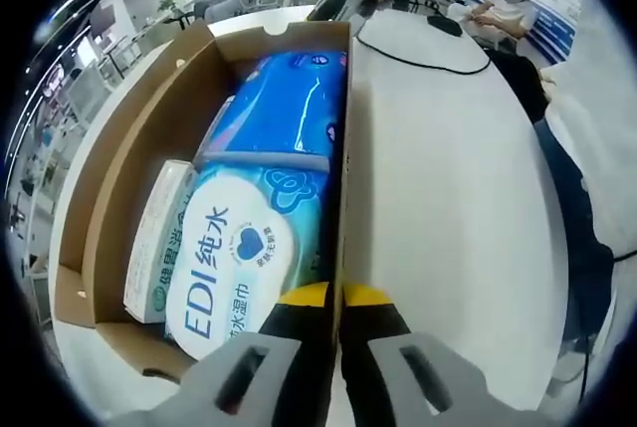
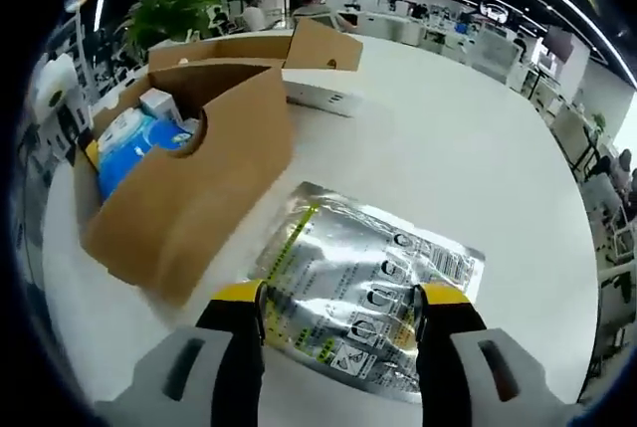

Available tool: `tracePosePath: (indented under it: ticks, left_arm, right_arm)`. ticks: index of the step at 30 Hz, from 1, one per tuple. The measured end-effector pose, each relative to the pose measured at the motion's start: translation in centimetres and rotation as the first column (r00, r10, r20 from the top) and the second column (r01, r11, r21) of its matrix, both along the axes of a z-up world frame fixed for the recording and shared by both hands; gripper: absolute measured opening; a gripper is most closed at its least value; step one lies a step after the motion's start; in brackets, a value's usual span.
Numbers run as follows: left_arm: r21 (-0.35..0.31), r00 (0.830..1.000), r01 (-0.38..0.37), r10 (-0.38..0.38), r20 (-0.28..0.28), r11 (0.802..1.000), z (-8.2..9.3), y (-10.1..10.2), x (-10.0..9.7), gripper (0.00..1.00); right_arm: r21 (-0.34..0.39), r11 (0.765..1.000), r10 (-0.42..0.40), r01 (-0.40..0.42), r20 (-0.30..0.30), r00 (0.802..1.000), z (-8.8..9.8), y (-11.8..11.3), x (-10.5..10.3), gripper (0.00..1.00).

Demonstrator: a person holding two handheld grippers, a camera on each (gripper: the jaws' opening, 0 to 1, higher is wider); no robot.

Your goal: Operate the shoe box by opening the lid, removing the specified soft item, and placing it in the target area until the item is outside and the box remains undamaged.

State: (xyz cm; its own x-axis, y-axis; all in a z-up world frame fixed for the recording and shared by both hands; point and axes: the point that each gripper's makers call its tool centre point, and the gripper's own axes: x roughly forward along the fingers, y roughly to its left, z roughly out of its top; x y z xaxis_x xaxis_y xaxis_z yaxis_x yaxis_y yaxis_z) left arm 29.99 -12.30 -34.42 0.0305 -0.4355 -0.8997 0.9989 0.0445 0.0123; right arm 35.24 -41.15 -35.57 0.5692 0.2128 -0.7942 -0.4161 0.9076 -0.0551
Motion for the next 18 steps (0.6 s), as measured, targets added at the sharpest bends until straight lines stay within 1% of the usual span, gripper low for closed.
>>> tracePosePath:
  ticks: [2,6,8,9,13,14,18]
  left_arm:
    - [-0.001,1.0,-0.001,0.001,0.001,1.0,0.0,0.0,0.0,0.01]
    - [-0.003,1.0,-0.003,0.003,0.001,1.0,0.0,0.0,0.0,0.01]
    - [-0.002,1.0,-0.003,0.003,0.001,1.0,0.0,0.0,0.0,0.01]
    - [-0.002,1.0,-0.003,0.003,0.001,1.0,0.0,0.0,0.0,0.01]
    - [-0.002,1.0,-0.004,0.004,0.002,1.0,0.0,0.0,0.0,0.01]
    - [-0.003,1.0,-0.004,0.004,0.002,1.0,0.0,0.0,0.0,0.01]
    - [-0.005,1.0,-0.006,0.006,0.001,1.0,0.1,-0.1,0.0,0.01]
  right_arm:
    - [0.001,1.0,-0.021,0.021,-0.003,1.0,0.0,0.0,-0.1,0.6]
    - [0.007,1.0,-0.029,0.029,-0.001,1.0,0.1,-0.1,0.0,0.6]
    - [0.002,1.0,-0.028,0.028,-0.019,0.999,0.2,-0.2,-0.2,0.59]
    - [-0.004,1.0,-0.015,0.015,-0.028,0.999,0.2,-0.2,-0.3,0.58]
    - [-0.005,1.0,0.0,0.0,-0.018,1.0,1.1,-0.1,-0.2,0.59]
    - [0.003,1.0,0.004,-0.004,-0.011,1.0,1.7,0.0,-0.2,0.59]
    - [-0.011,0.999,0.044,-0.044,0.02,0.999,3.6,0.1,0.1,0.59]
